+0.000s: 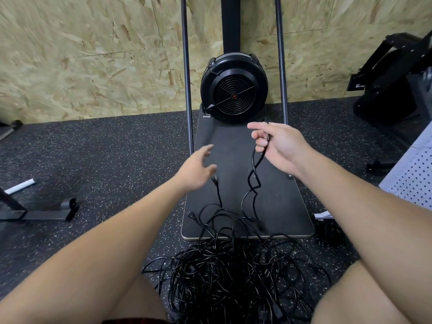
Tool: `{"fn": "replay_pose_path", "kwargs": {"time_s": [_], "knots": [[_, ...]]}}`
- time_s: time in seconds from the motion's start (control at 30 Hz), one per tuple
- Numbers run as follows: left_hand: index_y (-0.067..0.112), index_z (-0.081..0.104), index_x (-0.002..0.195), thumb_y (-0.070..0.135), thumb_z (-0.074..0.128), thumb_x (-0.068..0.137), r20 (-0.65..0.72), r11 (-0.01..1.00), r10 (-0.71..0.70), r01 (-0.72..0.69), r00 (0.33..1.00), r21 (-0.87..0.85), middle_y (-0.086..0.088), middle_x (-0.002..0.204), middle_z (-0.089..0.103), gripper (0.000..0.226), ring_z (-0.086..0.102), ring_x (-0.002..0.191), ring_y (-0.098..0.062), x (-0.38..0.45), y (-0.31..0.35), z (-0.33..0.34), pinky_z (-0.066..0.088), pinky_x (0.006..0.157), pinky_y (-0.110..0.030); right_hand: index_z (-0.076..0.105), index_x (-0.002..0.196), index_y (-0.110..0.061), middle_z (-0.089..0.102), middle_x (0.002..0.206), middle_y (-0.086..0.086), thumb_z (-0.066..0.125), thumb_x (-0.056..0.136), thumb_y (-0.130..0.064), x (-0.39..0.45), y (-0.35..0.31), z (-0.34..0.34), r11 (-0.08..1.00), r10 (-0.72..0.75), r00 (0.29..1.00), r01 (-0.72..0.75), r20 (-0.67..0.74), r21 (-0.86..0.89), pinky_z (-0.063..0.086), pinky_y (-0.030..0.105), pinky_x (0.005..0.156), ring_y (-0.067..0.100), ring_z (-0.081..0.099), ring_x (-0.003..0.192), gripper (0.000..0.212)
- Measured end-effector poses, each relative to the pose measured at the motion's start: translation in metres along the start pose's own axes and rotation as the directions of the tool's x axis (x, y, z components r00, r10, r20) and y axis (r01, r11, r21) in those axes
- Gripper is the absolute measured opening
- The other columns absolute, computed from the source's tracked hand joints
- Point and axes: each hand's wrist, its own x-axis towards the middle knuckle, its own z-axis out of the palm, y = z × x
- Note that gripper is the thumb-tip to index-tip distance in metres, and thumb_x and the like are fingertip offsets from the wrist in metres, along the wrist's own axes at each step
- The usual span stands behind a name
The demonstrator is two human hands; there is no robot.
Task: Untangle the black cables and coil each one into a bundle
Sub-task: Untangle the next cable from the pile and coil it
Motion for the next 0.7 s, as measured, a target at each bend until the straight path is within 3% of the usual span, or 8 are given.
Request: {"fn": "replay_pose_path", "kwargs": {"time_s": [0.03,0.1,0.2,0.27,0.4,0.5,0.6,0.7], "knots": [[0.024,0.056,0.156,0.029,0.076,0.103,0.016,0.999,0.044,-0.044,0.999,0.023,0.002,0.147,0.064,0.058,0.061,0.131,-0.012,-0.001,0.005,0.007,0.046,0.12,-0.039,0.071,0.128,0.011,0.065,0.082,0.01,0.065,0.105,-0.005,0.0,0.0,0.003,1.0,-0.002,1.0,0.001,0.011,0.024,0.035,0.029,0.061,0.016,0.041,0.064,0.028],[0.025,0.075,0.13,0.044,0.081,0.097,0.074,0.994,0.1,-0.096,0.992,-0.056,0.007,0.122,0.078,0.039,0.07,0.108,-0.007,-0.008,0.02,0.022,0.056,0.109,-0.042,0.071,0.129,0.01,0.066,0.083,0.01,0.063,0.107,-0.005,-0.001,0.002,0.009,0.999,-0.014,1.0,0.013,0.021,0.045,0.037,0.029,0.061,0.016,0.045,0.065,0.028],[0.027,0.074,0.117,0.056,0.085,0.091,0.133,0.98,0.136,-0.113,0.982,-0.164,0.009,0.107,0.077,0.04,0.07,0.089,-0.005,-0.019,0.041,0.04,0.059,0.088,-0.03,0.068,0.134,0.007,0.067,0.087,0.011,0.056,0.113,-0.01,-0.007,0.003,0.018,0.996,-0.033,0.998,0.029,0.049,0.087,0.041,0.029,0.064,0.016,0.048,0.067,0.03],[0.024,0.071,0.113,0.051,0.084,0.094,0.137,0.982,0.145,-0.125,0.98,-0.144,0.011,0.101,0.075,0.036,0.066,0.079,-0.002,-0.02,0.044,0.05,0.052,0.074,-0.023,0.067,0.137,0.005,0.066,0.089,0.01,0.053,0.115,-0.012,-0.011,0.001,0.023,0.995,-0.029,0.995,0.02,0.091,0.1,0.042,0.028,0.065,0.015,0.048,0.067,0.031],[0.004,0.068,0.096,0.032,0.077,0.103,0.134,0.963,0.135,-0.099,0.982,-0.25,0.002,0.078,0.06,0.03,0.05,0.069,-0.013,-0.018,0.04,0.055,0.045,0.07,-0.031,0.066,0.14,0.003,0.067,0.091,0.01,0.053,0.116,-0.015,-0.019,-0.002,0.029,0.998,0.001,0.99,-0.01,0.144,0.06,0.043,0.025,0.062,0.013,0.047,0.065,0.032],[-0.001,0.071,0.099,0.016,0.07,0.108,0.148,0.937,0.07,-0.014,0.987,-0.35,-0.006,0.086,0.074,0.019,0.071,0.082,-0.014,-0.014,0.039,0.05,0.06,0.083,-0.042,0.066,0.14,0.002,0.068,0.093,0.011,0.054,0.116,-0.016,-0.022,-0.006,0.03,0.999,0.032,0.991,-0.031,0.129,-0.008,0.038,0.023,0.056,0.01,0.044,0.061,0.032],[0.006,0.069,0.093,0.015,0.071,0.106,0.025,0.971,0.019,-0.012,1.0,-0.238,-0.008,0.084,0.078,0.016,0.078,0.077,-0.021,-0.01,0.029,0.045,0.066,0.086,-0.046,0.064,0.138,0.009,0.068,0.093,0.012,0.053,0.116,-0.015,-0.022,-0.011,0.029,0.998,0.06,0.994,-0.061,0.088,0.014,0.033,0.018,0.049,0.007,0.041,0.055,0.034],[0.019,0.06,0.092,0.015,0.076,0.1,-0.081,0.999,0.025,-0.028,0.996,-0.04,0.0,0.078,0.074,0.018,0.075,0.07,-0.029,-0.01,0.02,0.039,0.067,0.071,-0.046,0.063,0.137,0.013,0.069,0.091,0.011,0.05,0.117,-0.013,-0.02,-0.012,0.03,0.994,0.064,0.995,-0.071,0.079,0.087,0.036,0.018,0.05,0.006,0.046,0.056,0.035]]}}
